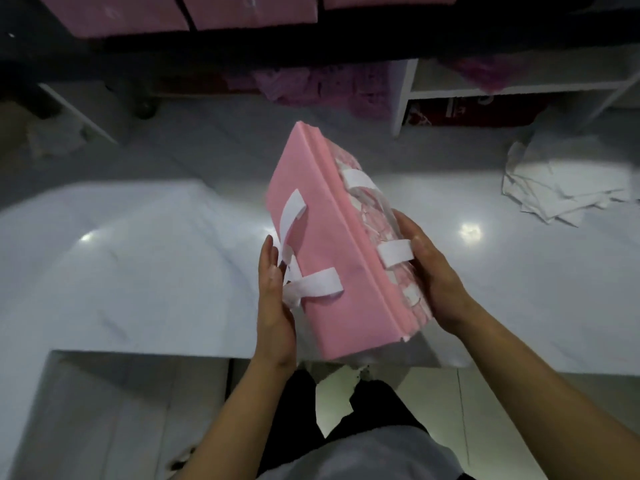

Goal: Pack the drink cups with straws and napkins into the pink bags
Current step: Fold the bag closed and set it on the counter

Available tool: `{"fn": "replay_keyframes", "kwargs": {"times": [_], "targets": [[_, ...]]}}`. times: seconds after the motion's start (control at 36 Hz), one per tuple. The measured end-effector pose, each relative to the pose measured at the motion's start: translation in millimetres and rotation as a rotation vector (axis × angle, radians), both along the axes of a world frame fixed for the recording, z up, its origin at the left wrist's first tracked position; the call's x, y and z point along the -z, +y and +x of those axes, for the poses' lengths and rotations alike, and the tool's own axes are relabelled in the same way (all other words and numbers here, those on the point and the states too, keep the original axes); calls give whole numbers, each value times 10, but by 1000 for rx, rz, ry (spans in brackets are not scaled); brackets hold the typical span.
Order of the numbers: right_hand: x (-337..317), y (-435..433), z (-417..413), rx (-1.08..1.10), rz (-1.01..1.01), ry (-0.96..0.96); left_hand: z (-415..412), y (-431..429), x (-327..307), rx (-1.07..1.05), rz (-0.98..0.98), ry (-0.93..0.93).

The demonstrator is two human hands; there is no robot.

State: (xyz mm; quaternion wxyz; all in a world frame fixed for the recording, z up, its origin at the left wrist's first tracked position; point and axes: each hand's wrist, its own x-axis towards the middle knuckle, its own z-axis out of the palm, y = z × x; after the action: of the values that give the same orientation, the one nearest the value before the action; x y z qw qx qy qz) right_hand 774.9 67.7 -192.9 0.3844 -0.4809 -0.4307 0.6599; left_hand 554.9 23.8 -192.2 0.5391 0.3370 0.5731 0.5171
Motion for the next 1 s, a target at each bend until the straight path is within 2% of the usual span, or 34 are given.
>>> {"fn": "replay_keyframes", "kwargs": {"times": [0.14,0.39,0.5,0.72,1.0], "targets": [[69,31,14,-37,8,40,106,-61,39,-40,11,-44],[78,-235,-133,29,-11,131,129,-215,17,0,-103,-193],[79,-544,-178,86,-16,203,74,-436,38,61,-76,-194],[83,-1390,-262,194,-44,201,-30,-1101,64,151,-114,-358],[94,-2334,-457,338,-57,191,-236,-1757,150,204,-141,-369]]}}
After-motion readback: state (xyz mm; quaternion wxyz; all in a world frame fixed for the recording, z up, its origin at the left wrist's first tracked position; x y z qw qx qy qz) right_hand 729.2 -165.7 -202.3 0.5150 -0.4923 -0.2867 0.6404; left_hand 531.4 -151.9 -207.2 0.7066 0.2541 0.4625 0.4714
